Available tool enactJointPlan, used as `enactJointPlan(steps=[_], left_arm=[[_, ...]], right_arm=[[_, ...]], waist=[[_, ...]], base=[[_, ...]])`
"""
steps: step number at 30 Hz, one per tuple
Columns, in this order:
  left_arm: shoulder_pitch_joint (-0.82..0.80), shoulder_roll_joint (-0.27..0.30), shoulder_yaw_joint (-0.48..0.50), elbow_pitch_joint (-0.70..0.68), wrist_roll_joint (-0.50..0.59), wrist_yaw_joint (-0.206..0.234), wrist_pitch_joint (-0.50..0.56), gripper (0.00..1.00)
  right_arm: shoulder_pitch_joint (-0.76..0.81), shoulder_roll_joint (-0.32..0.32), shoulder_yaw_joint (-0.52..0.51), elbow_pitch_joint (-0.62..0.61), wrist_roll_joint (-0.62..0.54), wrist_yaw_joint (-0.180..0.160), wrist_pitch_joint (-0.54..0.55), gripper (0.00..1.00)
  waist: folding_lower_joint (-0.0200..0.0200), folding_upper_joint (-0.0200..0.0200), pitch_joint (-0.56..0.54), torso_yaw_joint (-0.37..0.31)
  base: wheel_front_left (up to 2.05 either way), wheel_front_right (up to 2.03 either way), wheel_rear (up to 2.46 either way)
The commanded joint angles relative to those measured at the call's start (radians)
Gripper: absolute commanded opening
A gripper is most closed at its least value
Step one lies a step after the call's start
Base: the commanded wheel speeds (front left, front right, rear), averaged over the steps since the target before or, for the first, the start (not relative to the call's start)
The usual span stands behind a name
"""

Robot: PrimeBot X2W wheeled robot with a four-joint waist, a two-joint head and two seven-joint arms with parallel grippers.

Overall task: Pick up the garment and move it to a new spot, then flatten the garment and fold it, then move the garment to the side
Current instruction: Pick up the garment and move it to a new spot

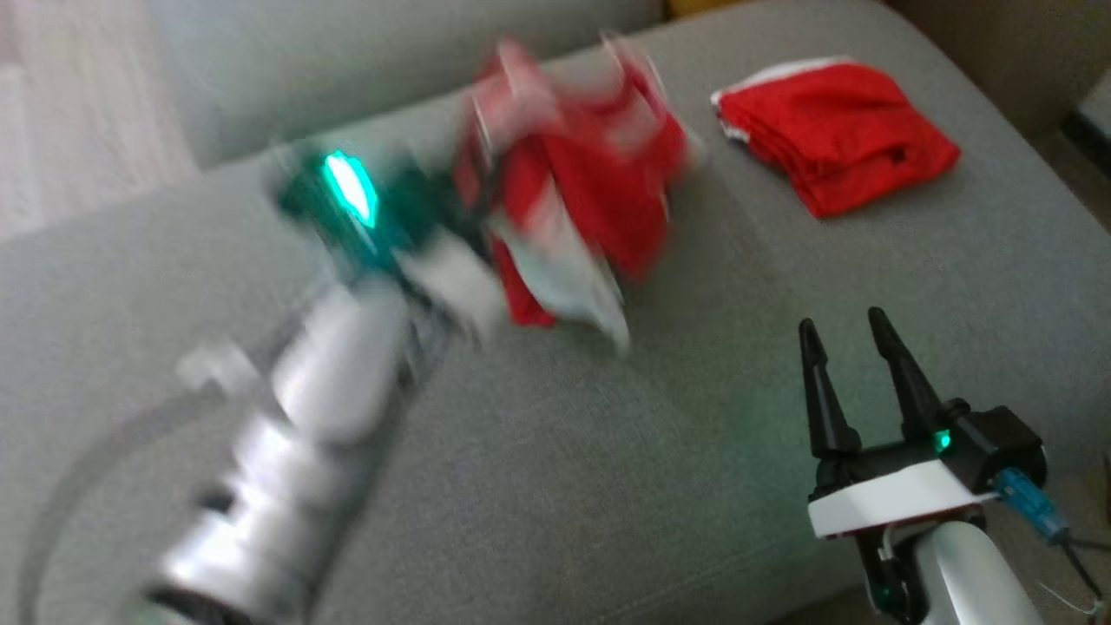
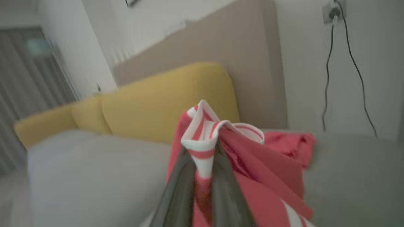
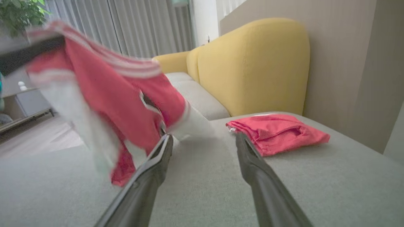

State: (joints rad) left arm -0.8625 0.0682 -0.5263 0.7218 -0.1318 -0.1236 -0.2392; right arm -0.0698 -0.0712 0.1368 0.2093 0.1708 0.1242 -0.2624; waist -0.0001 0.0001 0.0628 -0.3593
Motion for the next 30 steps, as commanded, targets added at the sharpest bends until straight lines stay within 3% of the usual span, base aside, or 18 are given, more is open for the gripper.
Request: enactJointPlan(steps=[1,2,3,4,5,14,20,26,30], left_arm=[[0.035,0.016,0.004,0.008,-0.022,-0.001,-0.007,0.00],[0.110,-0.001,-0.033,0.052,-0.039,-0.003,-0.015,0.00],[0.144,-0.007,-0.044,0.071,-0.048,-0.002,-0.018,0.18],[0.174,-0.010,-0.052,0.085,-0.056,0.002,-0.020,0.68],[0.202,-0.013,-0.057,0.089,-0.067,0.010,-0.021,1.00],[0.486,-0.018,-0.046,-0.175,-0.132,0.115,-0.022,1.00],[0.749,-0.018,0.091,-0.412,-0.129,0.204,-0.022,1.00],[0.941,-0.018,0.252,-0.604,-0.107,0.278,-0.022,1.00],[1.030,-0.018,0.301,-0.682,-0.080,0.281,-0.022,1.00]], right_arm=[[-0.038,0.010,0.036,-0.036,0.008,0.007,0.001,1.00],[-0.043,0.014,0.048,-0.034,0.012,0.007,0.001,1.00],[-0.044,0.015,0.051,-0.031,0.013,0.007,0.001,1.00],[-0.043,0.016,0.053,-0.028,0.013,0.007,0.001,1.00],[-0.041,0.016,0.053,-0.024,0.013,0.007,0.001,1.00],[0.024,0.006,0.023,0.010,0.011,0.007,0.001,1.00],[0.111,-0.008,-0.014,0.018,0.016,0.007,0.001,1.00],[0.167,-0.006,-0.007,0.015,0.015,0.007,0.001,1.00],[0.204,-0.006,-0.005,0.007,0.016,0.007,0.001,1.00]], waist=[[0.0001,-0.0001,0.080,-0.007],[0.0001,-0.0001,0.109,0.000],[0.0001,-0.0001,0.119,0.006],[0.0001,-0.0001,0.126,0.013],[0.0001,-0.0001,0.129,0.021],[0.0001,-0.0001,0.031,0.160],[0.0001,-0.0001,-0.082,0.277],[0.0001,-0.0001,-0.165,0.325],[0.0001,-0.0001,-0.204,0.345]], base=[[0.00,0.00,0.00],[0.00,0.00,0.00],[0.00,0.00,0.00],[0.00,0.00,0.00],[0.00,0.00,0.00],[0.00,0.00,0.00],[0.00,0.00,0.00],[0.00,0.00,0.00],[0.00,0.00,0.00]])
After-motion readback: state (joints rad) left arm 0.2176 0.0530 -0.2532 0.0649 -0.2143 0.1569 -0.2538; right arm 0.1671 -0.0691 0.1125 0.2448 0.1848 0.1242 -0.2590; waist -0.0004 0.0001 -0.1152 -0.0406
